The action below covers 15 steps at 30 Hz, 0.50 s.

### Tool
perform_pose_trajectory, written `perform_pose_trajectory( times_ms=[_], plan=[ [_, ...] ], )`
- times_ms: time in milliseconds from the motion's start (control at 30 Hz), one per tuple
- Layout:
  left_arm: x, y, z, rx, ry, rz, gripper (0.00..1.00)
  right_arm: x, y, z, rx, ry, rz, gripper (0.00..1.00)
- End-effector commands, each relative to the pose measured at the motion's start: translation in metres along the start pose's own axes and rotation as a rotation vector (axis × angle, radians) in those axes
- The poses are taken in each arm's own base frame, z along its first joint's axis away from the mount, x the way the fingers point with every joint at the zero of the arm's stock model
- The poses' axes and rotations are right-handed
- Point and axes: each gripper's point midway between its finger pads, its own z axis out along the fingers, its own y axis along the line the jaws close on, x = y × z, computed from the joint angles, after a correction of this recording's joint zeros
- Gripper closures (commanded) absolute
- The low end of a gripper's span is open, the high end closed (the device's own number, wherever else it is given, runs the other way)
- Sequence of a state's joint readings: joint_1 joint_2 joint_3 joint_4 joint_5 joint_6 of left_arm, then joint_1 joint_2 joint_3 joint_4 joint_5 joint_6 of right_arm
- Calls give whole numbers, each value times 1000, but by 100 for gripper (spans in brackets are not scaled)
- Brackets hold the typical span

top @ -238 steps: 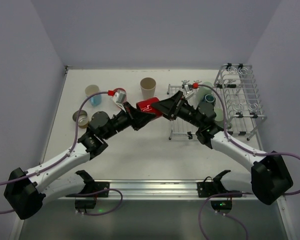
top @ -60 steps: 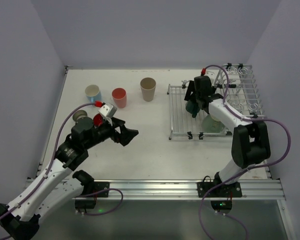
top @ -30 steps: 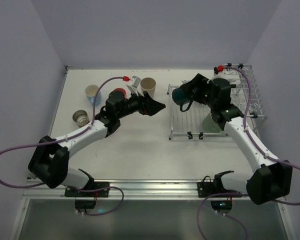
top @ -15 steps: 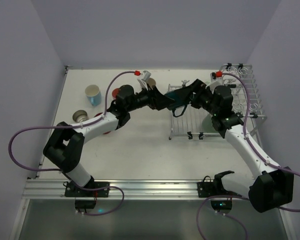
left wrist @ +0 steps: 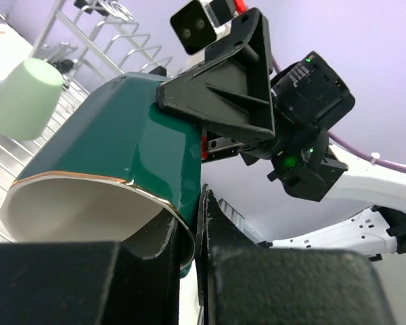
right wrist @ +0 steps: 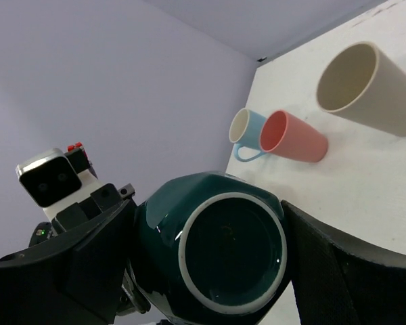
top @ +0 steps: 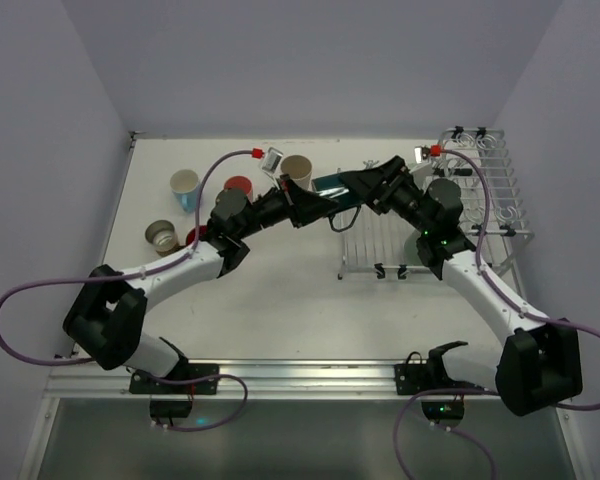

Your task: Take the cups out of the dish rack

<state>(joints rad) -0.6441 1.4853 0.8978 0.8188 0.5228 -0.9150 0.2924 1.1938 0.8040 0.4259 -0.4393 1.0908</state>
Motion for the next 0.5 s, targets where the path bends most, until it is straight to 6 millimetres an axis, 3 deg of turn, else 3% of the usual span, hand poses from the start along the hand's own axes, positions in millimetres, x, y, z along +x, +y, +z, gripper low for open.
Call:
perform_pose_trajectory(
  times_ms=[0, 100, 133, 233, 467],
  plan=[
    [-39, -30, -11, 43, -177, 124, 100, 38, 34, 3, -160, 139, -12, 34],
    [-52, -40, -25, 13, -234, 165, 100, 52, 35, 8, -148, 169, 4, 6],
    [-54, -36, -29, -23, -242, 164, 100, 53, 35, 9, -146, 169, 8, 3],
    [-75, -55, -53, -55, -340, 211, 100, 61, 34, 11, -147, 179, 45, 1],
    [-83, -77, -81, -86, -360, 269, 100, 62, 34, 13, -163, 175, 82, 1]
  ],
)
